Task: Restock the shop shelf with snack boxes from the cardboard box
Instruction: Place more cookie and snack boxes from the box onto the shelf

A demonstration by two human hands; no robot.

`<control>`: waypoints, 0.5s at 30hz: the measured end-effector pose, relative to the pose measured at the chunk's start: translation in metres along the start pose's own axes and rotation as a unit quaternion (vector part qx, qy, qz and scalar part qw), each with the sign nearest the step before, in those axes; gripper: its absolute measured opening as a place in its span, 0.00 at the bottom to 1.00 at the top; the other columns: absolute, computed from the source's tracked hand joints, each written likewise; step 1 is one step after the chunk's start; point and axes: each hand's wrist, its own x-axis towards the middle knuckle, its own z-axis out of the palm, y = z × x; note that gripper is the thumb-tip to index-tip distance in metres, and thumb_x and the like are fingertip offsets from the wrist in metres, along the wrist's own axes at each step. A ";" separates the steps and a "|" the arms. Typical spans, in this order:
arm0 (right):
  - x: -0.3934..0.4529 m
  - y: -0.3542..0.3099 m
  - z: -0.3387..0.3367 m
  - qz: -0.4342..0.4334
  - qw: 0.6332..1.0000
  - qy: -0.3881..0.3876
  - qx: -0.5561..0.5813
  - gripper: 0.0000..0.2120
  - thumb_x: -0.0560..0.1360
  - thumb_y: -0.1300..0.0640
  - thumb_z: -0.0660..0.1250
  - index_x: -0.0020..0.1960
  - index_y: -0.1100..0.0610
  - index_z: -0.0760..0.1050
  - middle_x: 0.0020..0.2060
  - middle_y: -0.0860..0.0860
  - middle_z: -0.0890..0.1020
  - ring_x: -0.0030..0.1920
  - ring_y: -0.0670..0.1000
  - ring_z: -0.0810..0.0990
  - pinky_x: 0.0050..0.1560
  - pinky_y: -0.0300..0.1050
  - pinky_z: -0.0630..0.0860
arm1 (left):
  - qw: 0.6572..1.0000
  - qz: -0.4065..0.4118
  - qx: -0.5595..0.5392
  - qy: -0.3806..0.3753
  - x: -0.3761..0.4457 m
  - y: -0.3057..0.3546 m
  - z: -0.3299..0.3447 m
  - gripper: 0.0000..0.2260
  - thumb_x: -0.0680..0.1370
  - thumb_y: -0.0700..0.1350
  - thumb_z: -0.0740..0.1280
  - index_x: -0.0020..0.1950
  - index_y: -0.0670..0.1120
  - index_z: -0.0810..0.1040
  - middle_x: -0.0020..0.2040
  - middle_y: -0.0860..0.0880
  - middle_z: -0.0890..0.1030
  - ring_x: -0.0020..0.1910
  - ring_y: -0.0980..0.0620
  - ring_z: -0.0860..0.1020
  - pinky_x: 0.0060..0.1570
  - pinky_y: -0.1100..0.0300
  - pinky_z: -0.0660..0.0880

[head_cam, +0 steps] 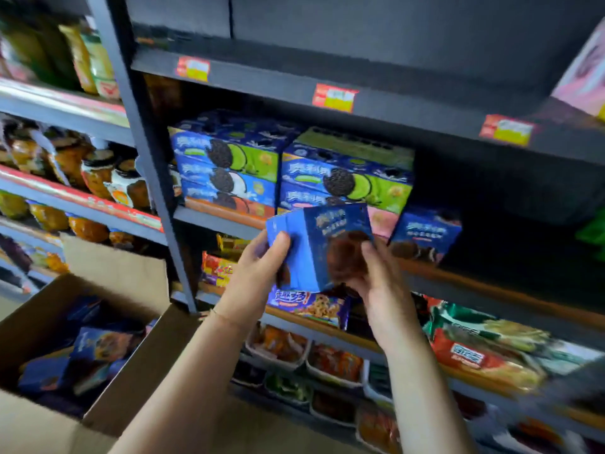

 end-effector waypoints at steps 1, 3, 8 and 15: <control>-0.003 -0.007 -0.009 0.010 0.999 0.002 0.048 0.12 0.82 0.52 0.61 0.49 0.45 0.83 0.50 0.47 0.86 0.51 0.46 0.84 0.51 0.48 0.79 | 1.000 0.003 0.009 -0.002 -0.002 0.006 0.012 0.16 0.77 0.59 0.67 0.47 0.46 0.79 0.37 0.52 0.83 0.37 0.59 0.79 0.39 0.68 0.75; -0.008 -0.013 -0.025 0.033 0.994 -0.002 0.107 0.13 0.81 0.51 0.59 0.47 0.46 0.83 0.47 0.50 0.86 0.47 0.50 0.85 0.48 0.51 0.80 | 0.998 -0.003 -0.029 -0.058 -0.005 0.012 0.028 0.15 0.80 0.55 0.62 0.49 0.45 0.78 0.40 0.56 0.84 0.40 0.62 0.81 0.41 0.71 0.74; -0.020 -0.027 -0.043 0.067 0.994 0.013 0.087 0.22 0.80 0.43 0.60 0.65 0.57 0.75 0.56 0.58 0.84 0.49 0.60 0.85 0.39 0.50 0.81 | 0.984 -0.028 -0.037 -0.169 -0.007 0.023 0.060 0.34 0.75 0.63 0.69 0.73 0.43 0.71 0.67 0.43 0.78 0.66 0.45 0.77 0.62 0.51 0.75; -0.037 -0.038 -0.077 0.098 0.990 0.017 0.097 0.35 0.70 0.34 0.64 0.71 0.52 0.70 0.59 0.57 0.83 0.56 0.58 0.83 0.55 0.57 0.80 | 0.992 0.018 0.049 -0.114 -0.015 0.020 0.107 0.19 0.73 0.55 0.69 0.63 0.51 0.77 0.54 0.43 0.83 0.52 0.49 0.83 0.52 0.55 0.80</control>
